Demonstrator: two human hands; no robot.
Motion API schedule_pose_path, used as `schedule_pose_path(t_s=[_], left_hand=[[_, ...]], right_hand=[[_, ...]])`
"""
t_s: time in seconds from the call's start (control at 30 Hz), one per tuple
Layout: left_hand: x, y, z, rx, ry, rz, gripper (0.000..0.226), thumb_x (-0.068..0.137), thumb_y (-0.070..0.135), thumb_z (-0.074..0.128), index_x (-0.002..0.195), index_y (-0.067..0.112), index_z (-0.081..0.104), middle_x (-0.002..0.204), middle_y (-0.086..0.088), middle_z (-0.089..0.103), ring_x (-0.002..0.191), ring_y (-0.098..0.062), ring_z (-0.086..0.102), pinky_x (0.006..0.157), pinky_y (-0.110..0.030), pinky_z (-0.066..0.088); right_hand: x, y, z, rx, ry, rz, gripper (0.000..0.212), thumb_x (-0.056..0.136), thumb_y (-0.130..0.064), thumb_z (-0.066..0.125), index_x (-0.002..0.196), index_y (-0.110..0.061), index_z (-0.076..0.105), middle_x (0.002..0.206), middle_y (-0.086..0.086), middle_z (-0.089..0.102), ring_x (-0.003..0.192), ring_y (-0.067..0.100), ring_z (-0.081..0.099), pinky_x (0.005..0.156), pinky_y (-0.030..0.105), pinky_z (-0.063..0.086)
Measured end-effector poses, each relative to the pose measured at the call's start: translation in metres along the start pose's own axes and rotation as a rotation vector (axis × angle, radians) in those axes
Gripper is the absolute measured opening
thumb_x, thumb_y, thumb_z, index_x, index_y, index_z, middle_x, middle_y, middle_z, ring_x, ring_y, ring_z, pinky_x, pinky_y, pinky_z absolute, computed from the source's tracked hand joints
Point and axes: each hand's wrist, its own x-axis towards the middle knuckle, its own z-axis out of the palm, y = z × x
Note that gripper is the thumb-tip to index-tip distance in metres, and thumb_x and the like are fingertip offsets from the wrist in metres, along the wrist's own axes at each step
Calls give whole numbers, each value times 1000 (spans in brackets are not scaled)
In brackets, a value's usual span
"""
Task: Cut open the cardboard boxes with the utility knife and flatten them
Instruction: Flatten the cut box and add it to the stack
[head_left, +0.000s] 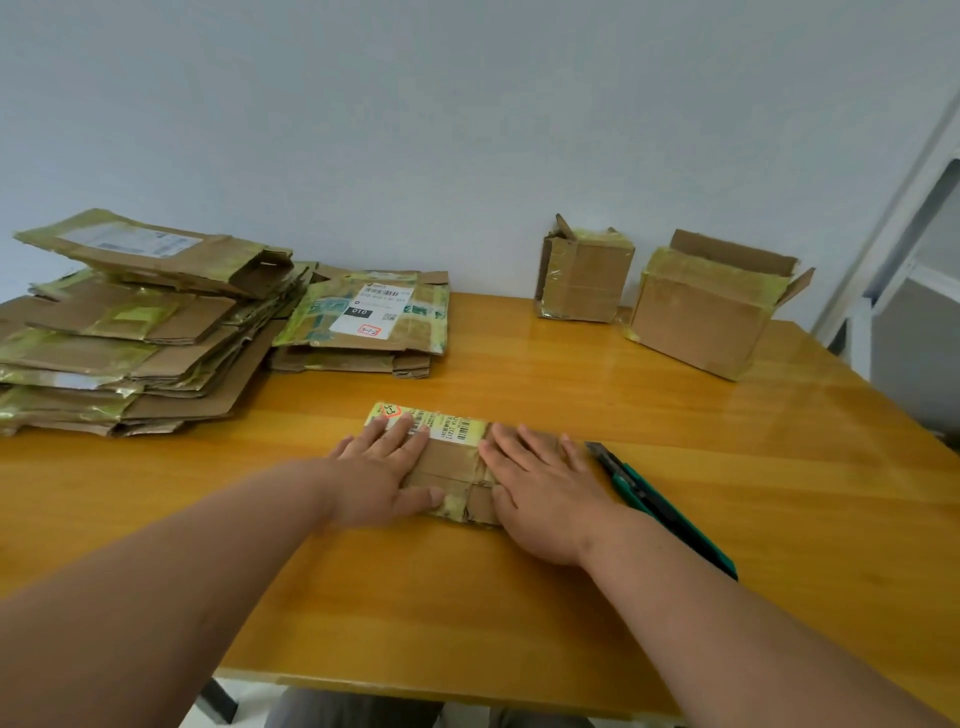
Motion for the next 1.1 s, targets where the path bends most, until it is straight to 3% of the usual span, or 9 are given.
schedule_pose_path(t_s=[0.17,0.33,0.47,0.57,0.67,0.77,0.9,1.0,1.1], left_hand=[[-9,-6,-7,-469,175,-114,78,94,34,56,156,32,8,163,7,-4,149,-25,-4,118,-49,10],[-9,-3,-11,-300,251,-349,76,85,44,65,149,24,28,141,-8,39,130,-31,34,108,-46,37],[-11,2,-16,-485,280,-334,73,81,23,72,144,24,35,128,-8,40,108,-27,51,87,-39,56],[-18,4,-25,-619,322,-251,83,80,8,70,149,30,30,133,-6,34,106,-25,49,70,-30,55],[-24,3,-36,-604,363,-191,81,82,5,67,149,35,32,142,-5,31,111,-26,49,72,-31,57],[-30,4,-49,-535,390,-90,73,87,5,62,148,34,35,143,0,33,109,-20,48,69,-26,52],[-30,-1,-58,-478,591,-19,79,85,7,65,150,35,30,147,1,41,118,-19,48,87,-29,46],[-23,-11,-51,-652,795,-166,105,74,26,82,154,35,15,154,-3,27,139,-30,27,109,-51,35],[-20,-16,-41,-1055,709,-195,115,69,36,86,152,40,6,151,-7,34,131,-32,41,104,-57,39]], right_hand=[[1,-5,-3,69,-9,24,58,104,-36,16,159,-31,-3,164,-11,-18,151,14,-17,123,50,-8],[-3,-8,-8,144,27,56,60,101,-39,33,158,-35,15,167,-11,-1,153,16,-3,124,45,2],[-11,-11,-18,179,45,76,60,92,-42,49,150,-40,34,160,-13,23,146,21,19,119,49,18],[-13,-9,-25,282,111,152,49,89,-42,55,137,-38,49,141,-2,43,131,29,39,111,50,31],[-14,-5,-28,387,254,270,49,90,-44,51,138,-32,47,137,3,44,123,28,46,106,49,38],[-16,-5,-27,309,213,320,49,95,-47,47,142,-32,45,140,2,49,130,31,43,109,49,33],[-16,-4,-28,673,221,205,20,98,-35,57,116,-26,56,103,-7,62,96,20,62,82,35,51],[-12,-8,-35,866,333,170,9,100,-28,55,108,-28,51,97,-10,59,89,16,62,76,36,53],[-5,-15,-44,937,427,145,7,103,-26,50,109,-25,48,96,-10,58,80,10,58,62,26,48]])
